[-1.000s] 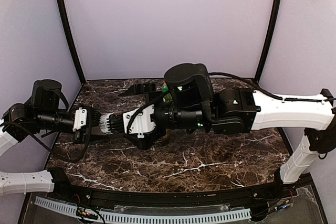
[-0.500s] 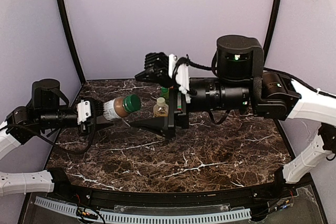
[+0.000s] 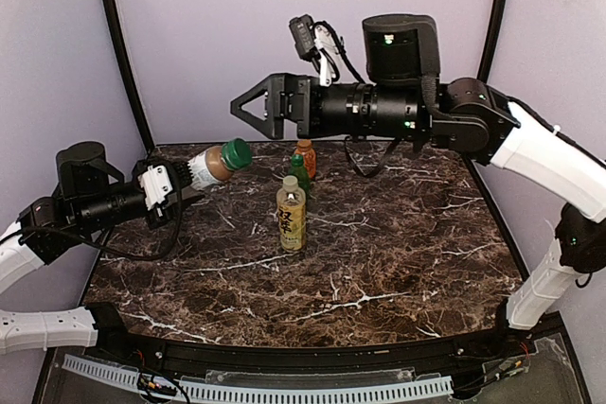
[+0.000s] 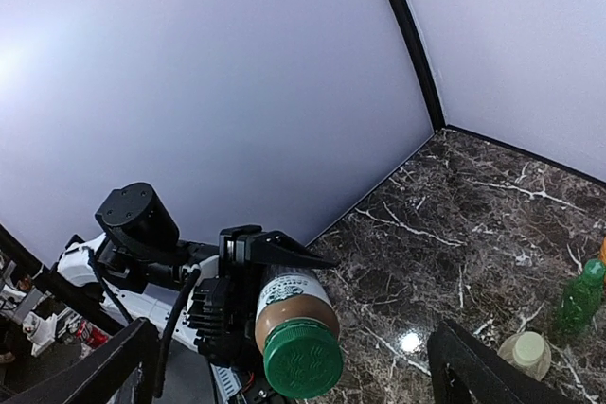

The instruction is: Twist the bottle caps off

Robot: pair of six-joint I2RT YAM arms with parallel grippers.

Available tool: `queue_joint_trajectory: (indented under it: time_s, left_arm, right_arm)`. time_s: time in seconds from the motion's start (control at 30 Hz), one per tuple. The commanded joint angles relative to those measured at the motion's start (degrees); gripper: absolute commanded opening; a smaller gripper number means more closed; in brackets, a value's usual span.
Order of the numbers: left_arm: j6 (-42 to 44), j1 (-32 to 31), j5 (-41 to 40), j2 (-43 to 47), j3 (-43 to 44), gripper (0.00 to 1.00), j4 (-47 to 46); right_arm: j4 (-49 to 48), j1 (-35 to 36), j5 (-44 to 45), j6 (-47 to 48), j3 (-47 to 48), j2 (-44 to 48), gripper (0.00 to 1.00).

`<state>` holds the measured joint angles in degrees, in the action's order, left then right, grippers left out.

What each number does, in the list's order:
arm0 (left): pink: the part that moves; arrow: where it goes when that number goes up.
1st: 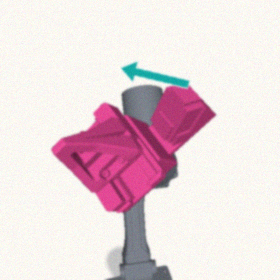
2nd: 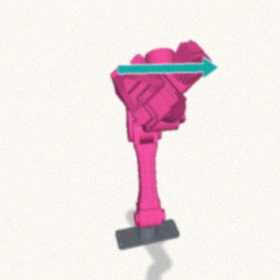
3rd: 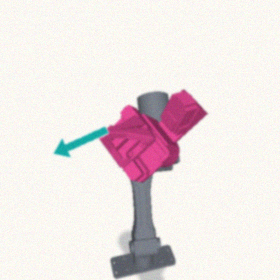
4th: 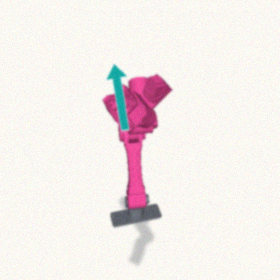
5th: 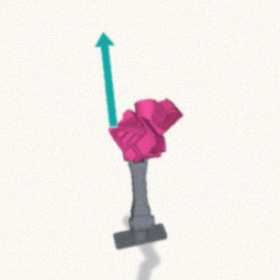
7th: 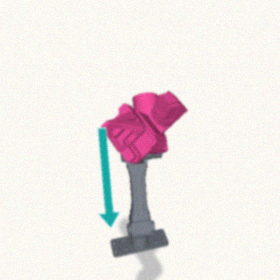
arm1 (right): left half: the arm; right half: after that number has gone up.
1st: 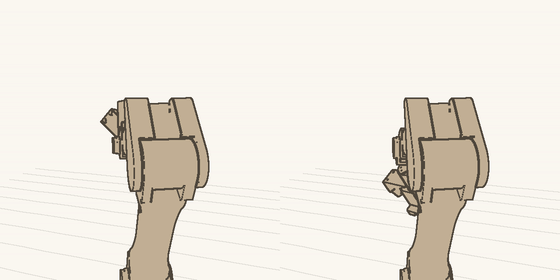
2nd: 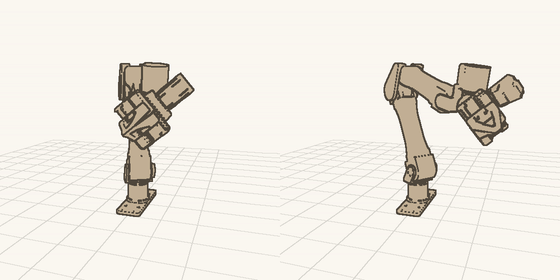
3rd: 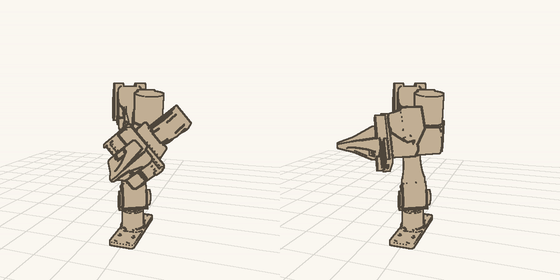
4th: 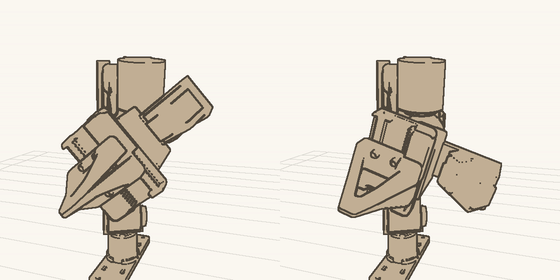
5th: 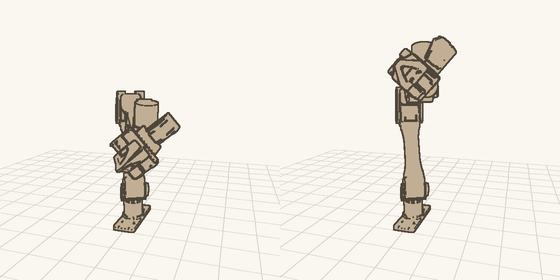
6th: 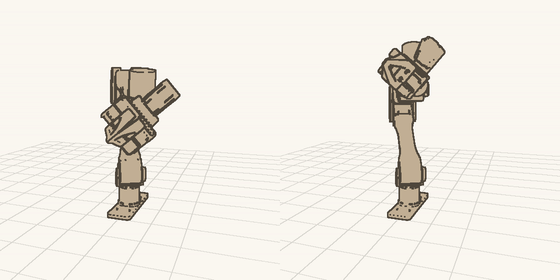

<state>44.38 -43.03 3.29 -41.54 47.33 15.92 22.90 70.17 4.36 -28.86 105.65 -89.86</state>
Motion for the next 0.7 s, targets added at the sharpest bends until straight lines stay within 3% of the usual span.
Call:
queue_joint_trajectory:
  time_s: [0.0, 0.47, 0.67]
  left_arm:
    - [0.4, -0.2, -1.0, 0.3, -0.4, 0.01, -2.3]
    - [0.9, -0.2, -0.7, 0.1, -0.1, 0.01, -2.6]
    - [1.4, -0.2, -0.2, 0.0, 0.3, 0.01, -2.7]
  right_arm:
    - [9.0, 0.0, -1.4, -5.2, 7.3, -5.8, 0.96]
    - [9.1, -1.0, -6.8, -6.4, 7.1, -8.7, 0.75]
    - [9.0, -1.2, -8.3, -5.7, 7.7, -9.4, 0.57]
